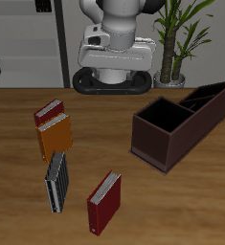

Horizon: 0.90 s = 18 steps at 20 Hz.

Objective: Place the left red book into the left desk caddy's back compartment and place the striped book into the left desk caddy's left compartment and place the right red book into the left desk caddy's front compartment

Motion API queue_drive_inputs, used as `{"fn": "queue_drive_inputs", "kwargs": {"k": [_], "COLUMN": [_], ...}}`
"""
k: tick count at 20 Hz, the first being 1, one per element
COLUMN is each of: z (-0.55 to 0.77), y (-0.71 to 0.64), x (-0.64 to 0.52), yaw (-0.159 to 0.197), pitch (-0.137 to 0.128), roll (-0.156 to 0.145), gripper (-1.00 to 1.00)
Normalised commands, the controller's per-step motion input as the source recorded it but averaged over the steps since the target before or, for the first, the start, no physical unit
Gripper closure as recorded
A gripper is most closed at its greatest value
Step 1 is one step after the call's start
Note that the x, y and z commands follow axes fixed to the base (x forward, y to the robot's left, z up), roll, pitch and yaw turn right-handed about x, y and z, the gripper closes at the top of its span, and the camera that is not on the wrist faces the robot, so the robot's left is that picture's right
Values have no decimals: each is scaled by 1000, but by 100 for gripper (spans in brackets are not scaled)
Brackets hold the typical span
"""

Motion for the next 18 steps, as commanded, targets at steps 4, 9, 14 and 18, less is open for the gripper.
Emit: {"fn": "queue_drive_inputs", "kwargs": {"k": [4,9,14,18], "z": [63,85,153,209], "y": [265,351,209,127], "x": [259,379,280,380], "yaw": [11,41,58,32], "pitch": [-8,4,-22,-14], "roll": [28,57,47,57], "gripper": [-100,-100,-100,-100]}}
